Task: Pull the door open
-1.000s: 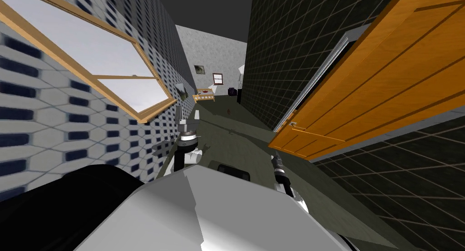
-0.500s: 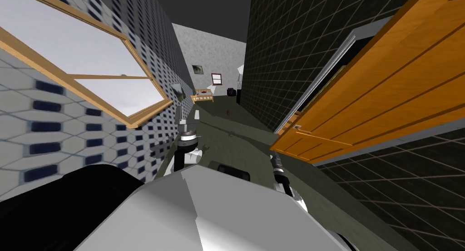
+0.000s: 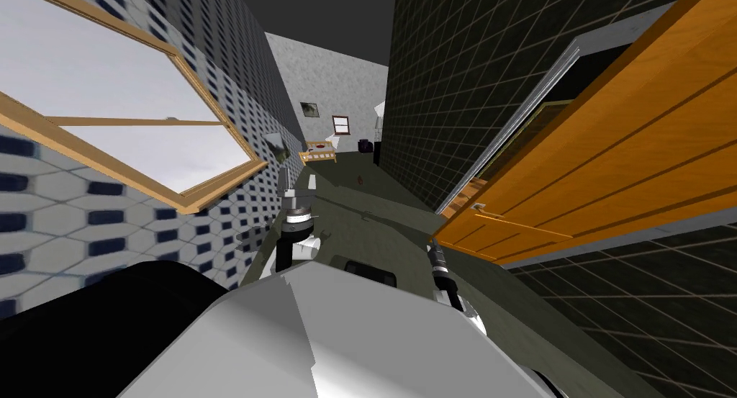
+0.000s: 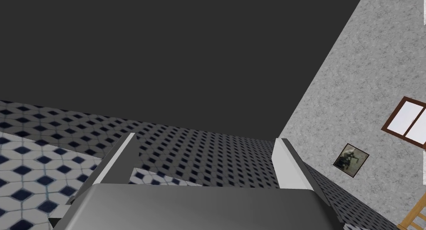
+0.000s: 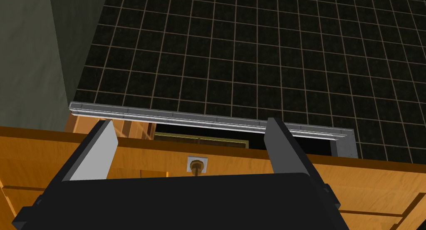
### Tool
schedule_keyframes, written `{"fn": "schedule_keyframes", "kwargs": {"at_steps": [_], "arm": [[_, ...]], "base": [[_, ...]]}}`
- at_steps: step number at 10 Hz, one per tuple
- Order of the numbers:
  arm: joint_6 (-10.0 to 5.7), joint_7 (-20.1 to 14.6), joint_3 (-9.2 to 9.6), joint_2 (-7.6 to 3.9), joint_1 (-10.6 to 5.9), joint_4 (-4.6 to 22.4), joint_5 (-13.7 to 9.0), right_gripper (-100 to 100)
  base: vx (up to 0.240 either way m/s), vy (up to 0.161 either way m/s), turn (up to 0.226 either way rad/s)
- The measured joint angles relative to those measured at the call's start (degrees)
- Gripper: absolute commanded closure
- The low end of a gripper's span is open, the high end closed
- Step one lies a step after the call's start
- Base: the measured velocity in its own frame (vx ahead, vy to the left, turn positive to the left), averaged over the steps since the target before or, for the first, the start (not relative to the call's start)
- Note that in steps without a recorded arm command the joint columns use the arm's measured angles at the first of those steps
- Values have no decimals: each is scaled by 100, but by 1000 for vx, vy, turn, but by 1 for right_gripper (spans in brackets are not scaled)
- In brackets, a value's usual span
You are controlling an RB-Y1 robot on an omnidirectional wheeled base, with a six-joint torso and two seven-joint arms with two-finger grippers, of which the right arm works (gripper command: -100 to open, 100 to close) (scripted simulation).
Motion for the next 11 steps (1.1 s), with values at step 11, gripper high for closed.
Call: {"fn": "schedule_keyframes", "kwargs": {"at_steps": [11], "arm": [[-59, -122, 208, -19, -34, -33, 94, -100]], "base": [[207, 18, -54]]}}
